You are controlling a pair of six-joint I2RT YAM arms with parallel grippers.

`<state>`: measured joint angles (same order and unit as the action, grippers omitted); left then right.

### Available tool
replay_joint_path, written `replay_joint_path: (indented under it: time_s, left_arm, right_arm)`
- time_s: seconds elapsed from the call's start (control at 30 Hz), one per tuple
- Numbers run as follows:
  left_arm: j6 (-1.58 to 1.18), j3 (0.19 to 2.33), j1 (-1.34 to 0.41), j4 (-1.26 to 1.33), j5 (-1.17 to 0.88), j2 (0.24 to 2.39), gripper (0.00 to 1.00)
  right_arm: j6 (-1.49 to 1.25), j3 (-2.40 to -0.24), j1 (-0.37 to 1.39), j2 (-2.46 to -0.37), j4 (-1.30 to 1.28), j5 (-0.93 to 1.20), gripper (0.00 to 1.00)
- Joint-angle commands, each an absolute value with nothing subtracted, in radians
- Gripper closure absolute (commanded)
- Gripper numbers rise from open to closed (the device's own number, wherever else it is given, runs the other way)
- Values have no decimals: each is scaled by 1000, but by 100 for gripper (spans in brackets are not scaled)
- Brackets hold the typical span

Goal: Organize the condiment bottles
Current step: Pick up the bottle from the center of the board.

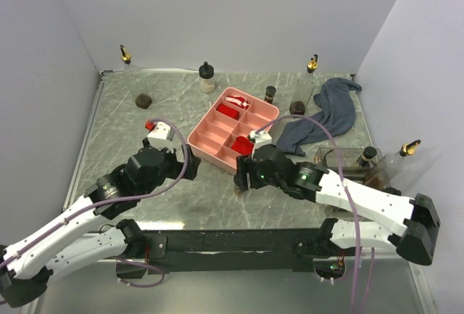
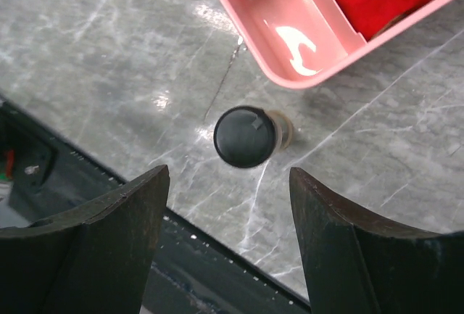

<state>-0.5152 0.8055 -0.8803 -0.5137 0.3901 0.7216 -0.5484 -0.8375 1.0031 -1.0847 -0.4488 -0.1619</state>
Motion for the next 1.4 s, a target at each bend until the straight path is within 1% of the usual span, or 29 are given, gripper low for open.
replay_joint_path:
  time_s: [0.0,0.1,0.3,0.4,0.5,0.53,0.7,0.73,0.8,0.83,0.9,0.97,1.0,1.03,1.13,1.23,1.33,1.37]
  left_arm:
    - [-522,767,-879,-566,422,646,3]
    - [-511,752,-880,-542,402,600,3]
    - [-531,749,-884,-558,437,558,3]
    - [-529,749,-882,-558,439,555,3]
    - [-528,752,-884,-558,439,558,3]
    - [-526,752,-882,-558,436,563,3]
    - [-528,753,-882,-563,436,568,3]
    - [-526,755,-882,-563,436,566,3]
    - [-528,752,-884,-564,439,563,3]
    - [-528,752,-884,-563,439,563,3]
    - [-528,752,-882,-565,442,557,3]
    - [-529,752,-884,-566,443,555,3]
    - [-529,753,-884,-566,443,554,3]
    - [-529,752,-882,-565,443,552,3]
    - [-529,752,-884,-563,436,551,3]
    - [-529,752,-885,-563,436,548,3]
    - [-531,752,-888,-563,434,540,3]
    - [-531,749,-888,-561,436,537,3]
  right_arm:
    - [-522,-913,1041,-1175,-430,-265,26]
    - [-523,-931,1051,-1239,-436,-288,26]
    - [-517,-946,1063,-1336,-426,-318,29]
    - [-517,-951,1068,-1367,-419,-322,31]
    - [-523,-946,1069,-1374,-413,-339,36]
    - [-526,-946,1071,-1370,-411,-341,41]
    - [-549,-945,1069,-1350,-433,-360,53]
    - [-552,-945,1071,-1345,-439,-360,59]
    - [-574,-946,1071,-1339,-466,-365,66]
    - [-584,-946,1069,-1336,-480,-373,72]
    - [-624,-937,1069,-1330,-523,-380,76]
    - [-670,-920,1071,-1306,-563,-394,83]
    - [-686,-899,1071,-1293,-577,-400,87]
    - [-698,-888,1071,-1263,-587,-408,100]
    - [-744,-853,1054,-1204,-630,-475,100]
    - [-779,-867,1016,-1181,-699,-550,100]
    - [-814,-911,939,-1183,-774,-639,100]
    - [-837,-923,883,-1184,-802,-661,100]
